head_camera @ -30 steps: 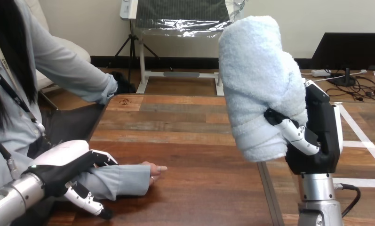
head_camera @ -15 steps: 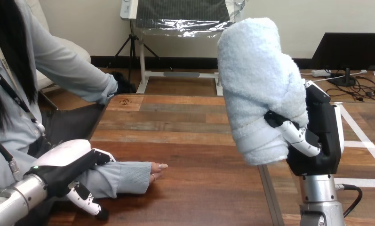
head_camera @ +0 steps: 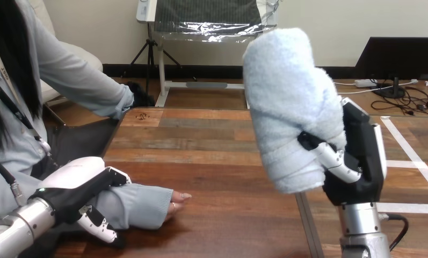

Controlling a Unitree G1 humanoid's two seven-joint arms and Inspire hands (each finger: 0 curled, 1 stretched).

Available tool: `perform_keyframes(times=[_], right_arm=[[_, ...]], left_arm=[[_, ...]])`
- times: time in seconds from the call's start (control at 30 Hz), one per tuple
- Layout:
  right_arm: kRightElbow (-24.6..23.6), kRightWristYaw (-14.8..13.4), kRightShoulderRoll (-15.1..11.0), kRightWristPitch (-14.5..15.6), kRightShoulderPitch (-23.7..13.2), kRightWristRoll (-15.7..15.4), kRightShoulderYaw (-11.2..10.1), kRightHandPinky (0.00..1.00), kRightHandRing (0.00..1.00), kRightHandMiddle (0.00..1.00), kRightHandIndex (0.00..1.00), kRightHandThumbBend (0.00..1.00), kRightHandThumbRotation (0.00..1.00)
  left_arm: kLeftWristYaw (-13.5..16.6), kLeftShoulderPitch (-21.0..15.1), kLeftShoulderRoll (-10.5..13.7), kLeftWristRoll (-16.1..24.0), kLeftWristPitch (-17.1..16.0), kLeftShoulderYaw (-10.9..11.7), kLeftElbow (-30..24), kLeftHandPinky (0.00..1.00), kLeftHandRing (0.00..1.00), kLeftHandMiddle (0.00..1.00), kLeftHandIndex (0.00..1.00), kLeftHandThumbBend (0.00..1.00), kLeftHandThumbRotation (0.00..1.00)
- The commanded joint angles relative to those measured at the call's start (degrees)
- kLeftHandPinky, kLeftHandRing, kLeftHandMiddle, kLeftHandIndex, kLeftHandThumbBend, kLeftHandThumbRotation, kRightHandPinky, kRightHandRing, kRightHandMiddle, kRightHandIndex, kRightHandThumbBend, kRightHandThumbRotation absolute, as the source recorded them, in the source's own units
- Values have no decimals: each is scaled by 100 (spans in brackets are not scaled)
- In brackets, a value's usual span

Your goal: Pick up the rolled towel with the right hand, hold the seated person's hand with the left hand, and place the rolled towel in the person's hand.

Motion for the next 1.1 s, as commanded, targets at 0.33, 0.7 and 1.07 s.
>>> perform_keyframes(times=[0.33,0.7,1.07], right_arm=[[799,0,-32,-292,-506,-366,99,18,27,40,40,54,0],[1544,-250,-81,-652,-808,-806,76,20,28,40,40,57,0],[2116,-375,-132,-848,-1066,-1126,101,20,27,40,40,56,0]], left_arm=[[147,-324,41,-307,-267,163,-564,36,42,47,48,86,0],[83,-274,85,-377,-138,276,-1103,35,40,46,47,84,0],[-207,-215,200,-617,45,401,-1774,35,40,45,46,84,0]])
